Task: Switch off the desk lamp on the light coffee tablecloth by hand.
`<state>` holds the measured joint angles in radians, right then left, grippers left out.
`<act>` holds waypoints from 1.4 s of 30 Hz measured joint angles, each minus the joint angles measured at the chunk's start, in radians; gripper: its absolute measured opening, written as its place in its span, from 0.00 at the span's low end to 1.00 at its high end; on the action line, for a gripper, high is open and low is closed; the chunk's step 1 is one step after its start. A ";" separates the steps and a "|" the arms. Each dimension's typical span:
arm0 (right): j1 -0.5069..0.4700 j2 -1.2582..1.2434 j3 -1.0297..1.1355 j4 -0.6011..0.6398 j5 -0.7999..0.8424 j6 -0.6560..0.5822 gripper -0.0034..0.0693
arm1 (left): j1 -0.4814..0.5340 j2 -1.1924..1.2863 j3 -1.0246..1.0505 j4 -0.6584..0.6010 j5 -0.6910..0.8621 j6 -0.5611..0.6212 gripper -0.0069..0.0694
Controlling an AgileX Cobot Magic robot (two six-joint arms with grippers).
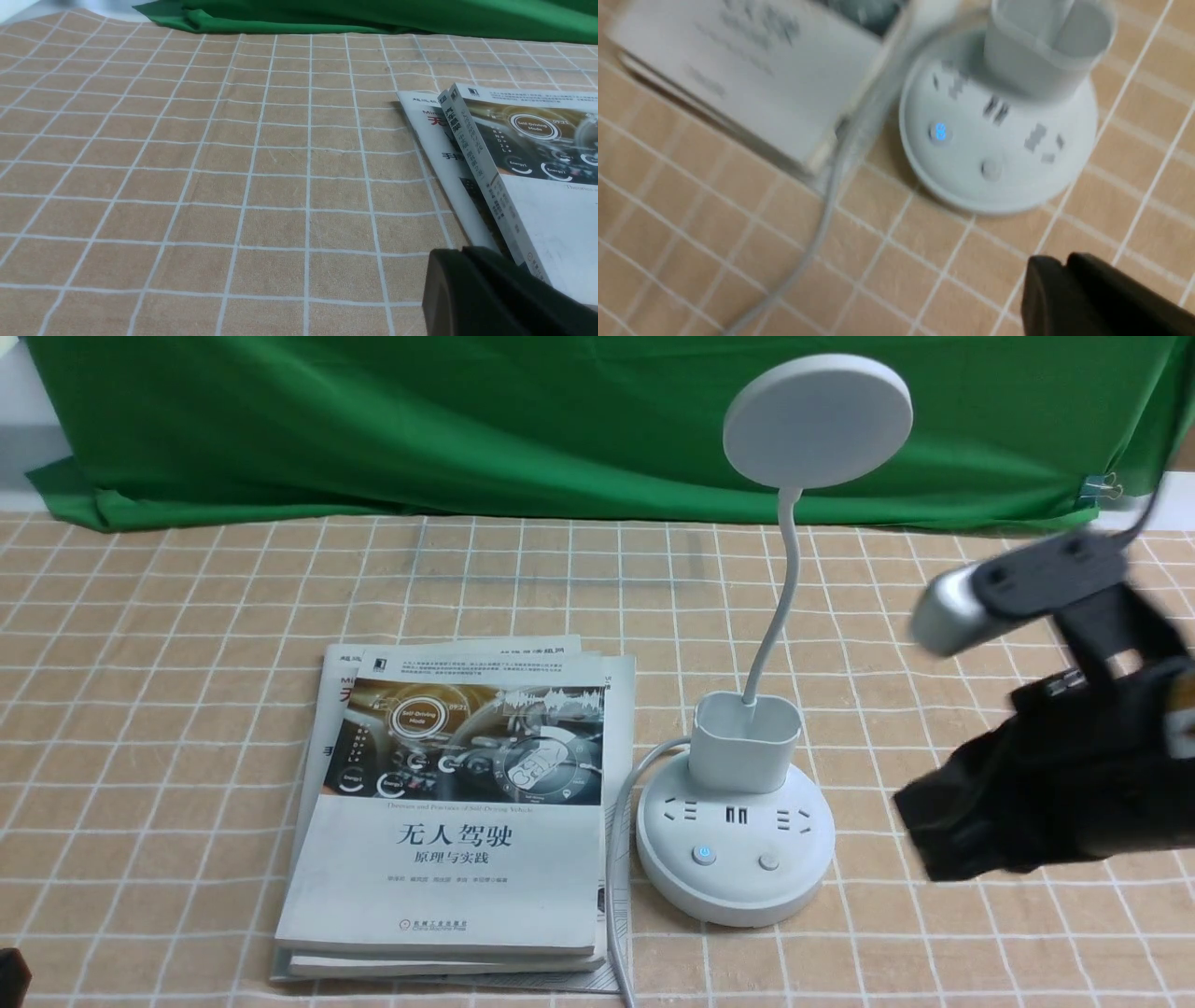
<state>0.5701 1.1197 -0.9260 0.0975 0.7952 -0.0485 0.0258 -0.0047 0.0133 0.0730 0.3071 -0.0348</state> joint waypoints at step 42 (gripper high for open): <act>-0.471 -1.118 0.931 -0.089 -0.544 -0.048 0.11 | 0.000 0.000 0.000 0.000 0.000 0.001 0.10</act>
<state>0.0992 0.0020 0.0051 0.0089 0.2508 -0.0968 0.0258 -0.0047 0.0133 0.0730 0.3073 -0.0338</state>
